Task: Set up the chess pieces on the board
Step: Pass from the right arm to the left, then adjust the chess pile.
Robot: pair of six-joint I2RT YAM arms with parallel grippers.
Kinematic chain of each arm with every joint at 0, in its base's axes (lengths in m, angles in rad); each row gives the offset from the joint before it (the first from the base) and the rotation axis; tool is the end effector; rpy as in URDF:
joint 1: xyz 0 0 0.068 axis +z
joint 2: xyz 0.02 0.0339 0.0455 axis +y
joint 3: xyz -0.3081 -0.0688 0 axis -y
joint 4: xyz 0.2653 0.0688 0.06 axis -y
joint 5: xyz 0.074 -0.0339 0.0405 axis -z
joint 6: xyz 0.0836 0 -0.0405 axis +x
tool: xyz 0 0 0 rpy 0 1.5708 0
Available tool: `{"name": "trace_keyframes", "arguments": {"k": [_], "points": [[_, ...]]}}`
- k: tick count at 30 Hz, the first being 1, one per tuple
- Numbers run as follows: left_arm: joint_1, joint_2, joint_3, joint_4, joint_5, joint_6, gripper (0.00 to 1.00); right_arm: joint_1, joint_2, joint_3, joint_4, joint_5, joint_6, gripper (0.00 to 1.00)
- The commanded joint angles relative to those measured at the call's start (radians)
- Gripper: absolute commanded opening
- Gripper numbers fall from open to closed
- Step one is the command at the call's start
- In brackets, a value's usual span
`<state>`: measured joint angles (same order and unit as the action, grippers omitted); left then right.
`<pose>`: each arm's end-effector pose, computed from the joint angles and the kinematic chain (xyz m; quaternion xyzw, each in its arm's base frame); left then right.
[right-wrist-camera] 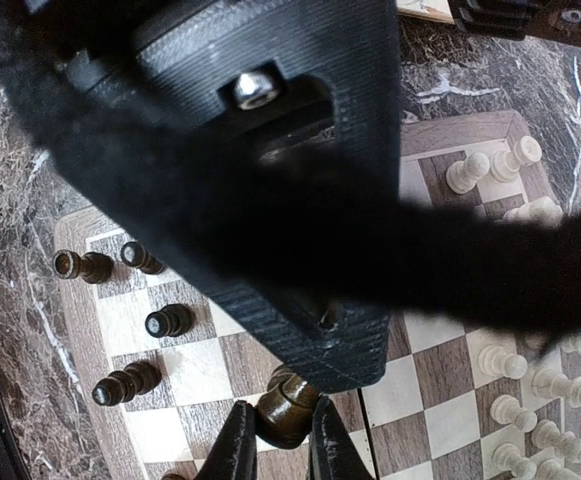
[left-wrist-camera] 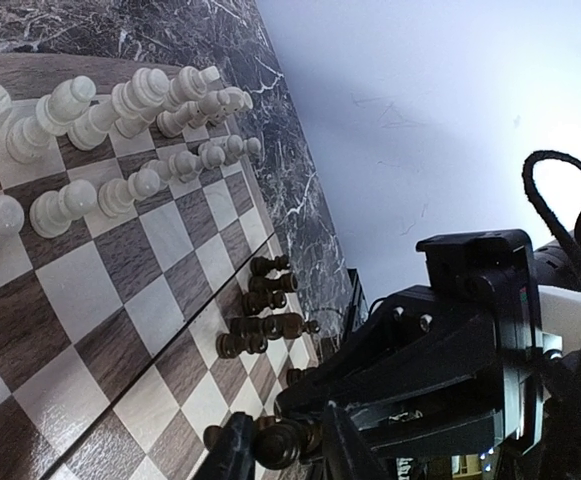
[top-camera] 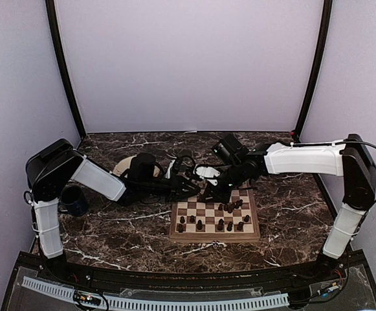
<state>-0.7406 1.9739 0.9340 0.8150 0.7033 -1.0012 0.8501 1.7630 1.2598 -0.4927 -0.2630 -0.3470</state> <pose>0.3039 -0.3511 0.1678 0.1175 0.7558 -0.6211 0.1709 0.2637 0.3332 0.2107 -0.5664 0.7645 0.1917 0.2409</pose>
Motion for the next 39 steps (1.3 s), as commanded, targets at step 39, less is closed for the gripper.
{"name": "trace_keyframes", "arguments": {"k": [39], "points": [[-0.111,-0.306,0.328,-0.845,-0.047,1.228,0.0,-0.353,0.075,-0.013,0.193,-0.978,0.594,0.52]]}}
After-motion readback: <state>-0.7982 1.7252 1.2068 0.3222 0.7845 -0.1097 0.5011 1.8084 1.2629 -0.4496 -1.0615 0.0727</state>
